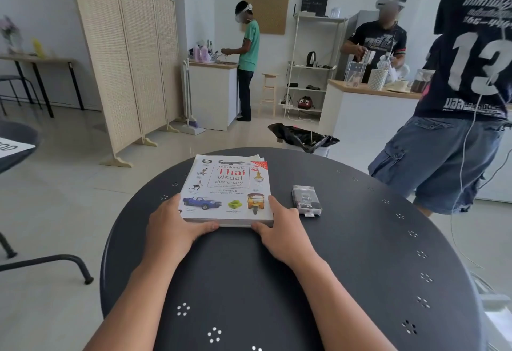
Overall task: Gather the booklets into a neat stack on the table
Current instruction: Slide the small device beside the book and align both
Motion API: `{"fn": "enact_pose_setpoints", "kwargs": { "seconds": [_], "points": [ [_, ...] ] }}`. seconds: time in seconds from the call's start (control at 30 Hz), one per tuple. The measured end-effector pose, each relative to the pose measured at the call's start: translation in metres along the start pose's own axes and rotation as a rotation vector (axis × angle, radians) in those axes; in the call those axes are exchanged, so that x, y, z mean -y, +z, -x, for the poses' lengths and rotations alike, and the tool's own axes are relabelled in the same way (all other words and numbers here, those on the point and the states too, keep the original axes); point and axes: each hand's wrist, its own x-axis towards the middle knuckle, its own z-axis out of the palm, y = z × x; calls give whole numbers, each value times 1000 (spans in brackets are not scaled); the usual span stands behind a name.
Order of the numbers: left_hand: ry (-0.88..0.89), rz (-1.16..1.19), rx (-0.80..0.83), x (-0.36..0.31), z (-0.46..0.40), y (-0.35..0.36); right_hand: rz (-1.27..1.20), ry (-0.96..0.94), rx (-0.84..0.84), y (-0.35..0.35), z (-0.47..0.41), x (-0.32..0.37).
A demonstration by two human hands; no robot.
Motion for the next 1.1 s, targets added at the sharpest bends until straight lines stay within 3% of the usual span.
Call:
{"fn": "enact_pose_setpoints", "kwargs": {
  "seconds": [1.1],
  "points": [
    [-13, -10, 32, -12, 3, -11, -186, -27, -114, 0, -6, -12]
  ]
}}
